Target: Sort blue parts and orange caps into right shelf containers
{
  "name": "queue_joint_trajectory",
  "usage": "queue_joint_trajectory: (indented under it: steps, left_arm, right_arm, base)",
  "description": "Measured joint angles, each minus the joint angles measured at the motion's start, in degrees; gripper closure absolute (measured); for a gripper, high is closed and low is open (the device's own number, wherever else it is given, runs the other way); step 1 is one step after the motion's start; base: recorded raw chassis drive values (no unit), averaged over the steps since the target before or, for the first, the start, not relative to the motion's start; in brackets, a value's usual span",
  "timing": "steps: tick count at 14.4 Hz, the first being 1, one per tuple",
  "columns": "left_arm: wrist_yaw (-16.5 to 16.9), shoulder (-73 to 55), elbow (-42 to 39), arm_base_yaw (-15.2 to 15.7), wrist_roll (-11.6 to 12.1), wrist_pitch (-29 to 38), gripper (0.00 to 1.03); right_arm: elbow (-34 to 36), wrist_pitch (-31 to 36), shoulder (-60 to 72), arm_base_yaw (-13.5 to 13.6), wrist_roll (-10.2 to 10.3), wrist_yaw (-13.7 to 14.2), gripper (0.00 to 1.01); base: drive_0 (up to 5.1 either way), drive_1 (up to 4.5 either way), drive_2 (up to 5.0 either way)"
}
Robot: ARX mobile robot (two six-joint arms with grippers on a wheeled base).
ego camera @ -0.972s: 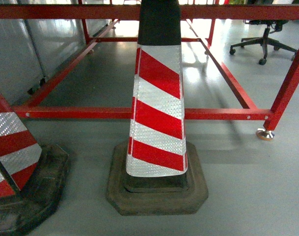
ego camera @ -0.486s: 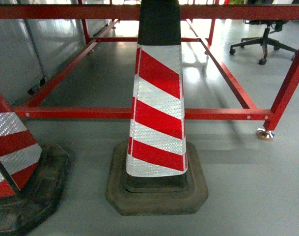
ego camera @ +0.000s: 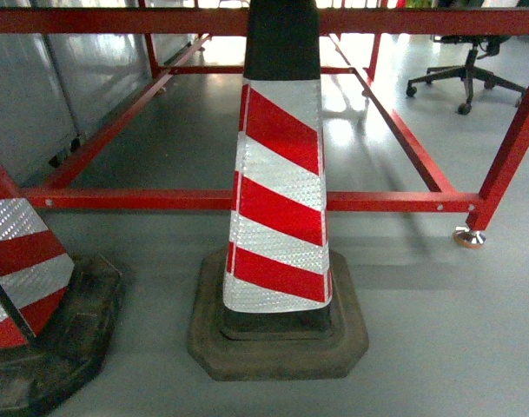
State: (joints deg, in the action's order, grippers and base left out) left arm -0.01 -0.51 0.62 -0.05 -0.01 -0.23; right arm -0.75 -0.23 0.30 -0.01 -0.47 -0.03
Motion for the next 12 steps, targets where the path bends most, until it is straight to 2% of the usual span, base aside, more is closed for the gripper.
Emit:
queue_joint_trajectory:
  steps: [12]
  left_arm:
    - [0.02, 0.0, 0.0, 0.0, 0.04, -0.02, 0.05]
  right_arm:
    - [0.0, -0.04, 0.0, 0.0, 0.24, 0.04, 0.03]
  base:
    - [0.0, 0.0, 0.0]
